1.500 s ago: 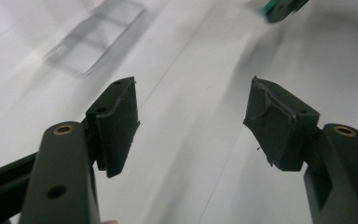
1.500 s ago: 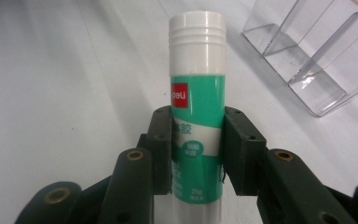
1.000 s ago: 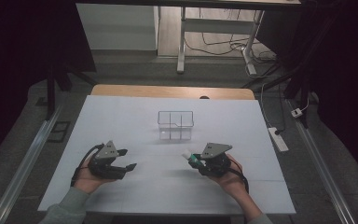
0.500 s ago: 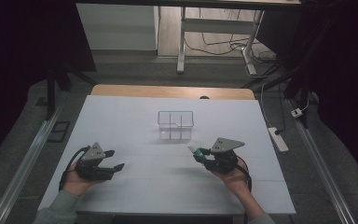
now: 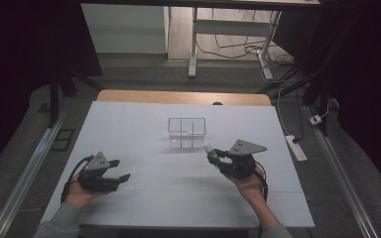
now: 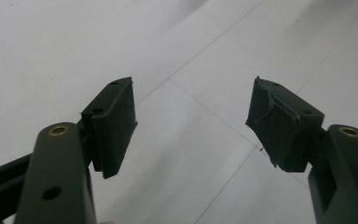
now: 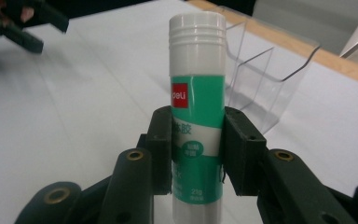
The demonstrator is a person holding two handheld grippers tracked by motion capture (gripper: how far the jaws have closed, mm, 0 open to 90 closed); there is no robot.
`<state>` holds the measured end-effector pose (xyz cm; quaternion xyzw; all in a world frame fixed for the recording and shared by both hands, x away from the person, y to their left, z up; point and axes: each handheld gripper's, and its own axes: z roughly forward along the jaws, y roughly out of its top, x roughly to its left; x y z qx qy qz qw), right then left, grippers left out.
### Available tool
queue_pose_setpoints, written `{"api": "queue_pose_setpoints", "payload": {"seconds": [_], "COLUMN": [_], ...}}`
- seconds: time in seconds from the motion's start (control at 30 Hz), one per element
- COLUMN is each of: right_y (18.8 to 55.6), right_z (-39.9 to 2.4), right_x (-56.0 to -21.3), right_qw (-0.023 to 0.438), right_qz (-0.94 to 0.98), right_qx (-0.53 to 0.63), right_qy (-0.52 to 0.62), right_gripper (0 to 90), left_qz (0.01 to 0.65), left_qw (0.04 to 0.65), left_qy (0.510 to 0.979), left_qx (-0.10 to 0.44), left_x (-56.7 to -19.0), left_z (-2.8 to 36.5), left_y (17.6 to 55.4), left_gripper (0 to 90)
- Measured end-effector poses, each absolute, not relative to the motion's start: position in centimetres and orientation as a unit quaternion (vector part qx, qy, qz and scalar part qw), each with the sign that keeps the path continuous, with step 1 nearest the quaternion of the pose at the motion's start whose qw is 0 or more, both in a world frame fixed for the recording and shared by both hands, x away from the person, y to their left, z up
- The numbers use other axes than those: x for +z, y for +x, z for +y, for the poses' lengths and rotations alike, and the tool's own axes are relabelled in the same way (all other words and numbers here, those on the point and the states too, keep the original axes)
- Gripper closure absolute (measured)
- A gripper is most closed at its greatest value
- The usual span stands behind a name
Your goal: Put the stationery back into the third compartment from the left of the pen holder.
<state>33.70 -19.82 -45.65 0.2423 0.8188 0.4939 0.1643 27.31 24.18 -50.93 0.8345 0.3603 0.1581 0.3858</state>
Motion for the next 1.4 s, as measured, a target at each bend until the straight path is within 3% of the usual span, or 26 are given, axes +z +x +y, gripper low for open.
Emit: {"api": "queue_pose_setpoints", "payload": {"seconds": [0.67, 1.03, 1.4], "right_y": [37.9, 42.8, 44.8], "right_z": [-18.5, -15.9, -14.9], "right_x": [-42.6, -43.6, -44.4], "right_qw": [0.166, 0.159, 0.16], "right_qz": [0.775, 0.758, 0.753], "right_qx": [0.543, 0.552, 0.553], "right_qy": [0.276, 0.309, 0.32], "right_gripper": [65.2, 65.1, 65.1], "left_qz": [0.354, 0.355, 0.356], "left_qw": [0.381, 0.376, 0.374], "left_qy": [0.841, 0.843, 0.843], "left_qx": [0.151, 0.148, 0.148], "left_x": [-51.1, -51.3, -51.3], "left_z": [23.9, 24.1, 24.2], "left_y": [27.8, 27.9, 28.0], "left_gripper": [30.0, 29.3, 29.3]}}
